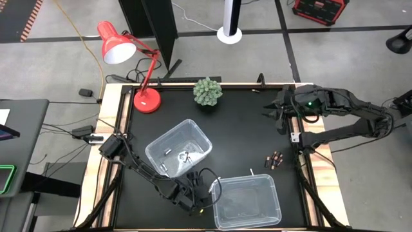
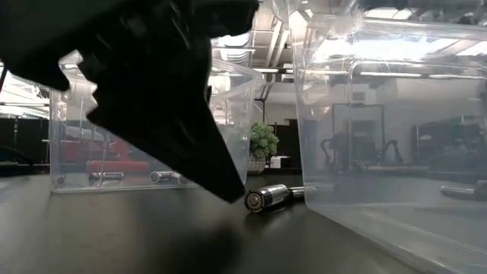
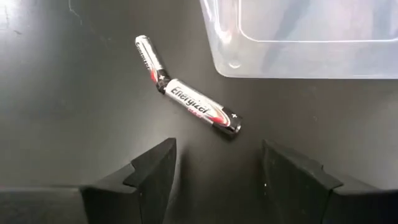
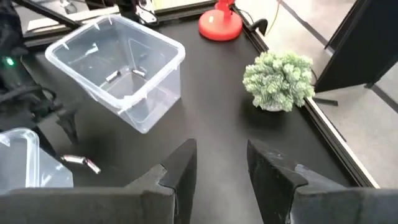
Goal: Sort batteries
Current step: Put the silver battery into the top transparent bin
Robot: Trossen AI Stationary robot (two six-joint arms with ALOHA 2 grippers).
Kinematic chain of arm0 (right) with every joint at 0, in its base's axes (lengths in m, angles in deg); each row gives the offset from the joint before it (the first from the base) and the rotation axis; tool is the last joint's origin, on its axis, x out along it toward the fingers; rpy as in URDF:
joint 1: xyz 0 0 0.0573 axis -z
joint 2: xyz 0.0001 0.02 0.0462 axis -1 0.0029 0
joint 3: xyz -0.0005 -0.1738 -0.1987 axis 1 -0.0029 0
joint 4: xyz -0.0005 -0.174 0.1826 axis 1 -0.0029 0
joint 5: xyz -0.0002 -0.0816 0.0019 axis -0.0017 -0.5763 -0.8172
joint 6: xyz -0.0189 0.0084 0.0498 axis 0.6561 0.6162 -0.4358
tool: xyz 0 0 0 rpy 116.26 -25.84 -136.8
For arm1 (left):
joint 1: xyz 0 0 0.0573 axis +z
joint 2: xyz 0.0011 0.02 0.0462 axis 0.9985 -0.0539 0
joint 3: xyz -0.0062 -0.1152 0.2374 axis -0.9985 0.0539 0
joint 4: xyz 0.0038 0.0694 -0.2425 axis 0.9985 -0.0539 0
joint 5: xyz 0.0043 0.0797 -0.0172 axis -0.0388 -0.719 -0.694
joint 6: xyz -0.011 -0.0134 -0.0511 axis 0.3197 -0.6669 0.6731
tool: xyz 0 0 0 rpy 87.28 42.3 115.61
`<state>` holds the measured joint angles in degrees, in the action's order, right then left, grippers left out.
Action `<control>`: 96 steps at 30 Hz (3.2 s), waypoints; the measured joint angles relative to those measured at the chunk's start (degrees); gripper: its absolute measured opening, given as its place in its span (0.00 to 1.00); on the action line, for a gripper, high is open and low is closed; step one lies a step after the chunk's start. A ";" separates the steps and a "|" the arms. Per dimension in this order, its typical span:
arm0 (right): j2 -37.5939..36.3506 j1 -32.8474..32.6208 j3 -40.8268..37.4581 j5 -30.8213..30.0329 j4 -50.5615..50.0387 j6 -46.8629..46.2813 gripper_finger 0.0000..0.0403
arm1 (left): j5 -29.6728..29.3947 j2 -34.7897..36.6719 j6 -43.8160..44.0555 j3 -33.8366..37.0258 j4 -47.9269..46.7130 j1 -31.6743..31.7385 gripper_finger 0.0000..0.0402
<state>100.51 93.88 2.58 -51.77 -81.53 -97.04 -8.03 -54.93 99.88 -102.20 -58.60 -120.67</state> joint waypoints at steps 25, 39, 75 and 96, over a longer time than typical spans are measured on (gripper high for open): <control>5.13 -3.79 -0.01 -1.80 0.35 -1.05 0.39 | -2.67 -0.53 1.36 1.87 7.26 1.18 0.58; 5.66 -3.58 -0.01 -1.78 0.58 -0.46 0.39 | -2.89 -4.06 3.69 1.62 9.77 2.15 0.58; 5.66 -3.60 -0.01 -2.26 0.53 -0.04 0.39 | 3.14 -2.64 1.70 1.77 3.85 2.75 0.11; 5.66 -3.69 -0.01 -2.28 0.50 0.00 0.39 | 5.00 5.94 1.37 2.01 -7.77 0.44 0.11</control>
<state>106.17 90.19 2.57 -54.05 -81.03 -97.04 -3.02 -48.99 101.24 -100.19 -66.37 -120.23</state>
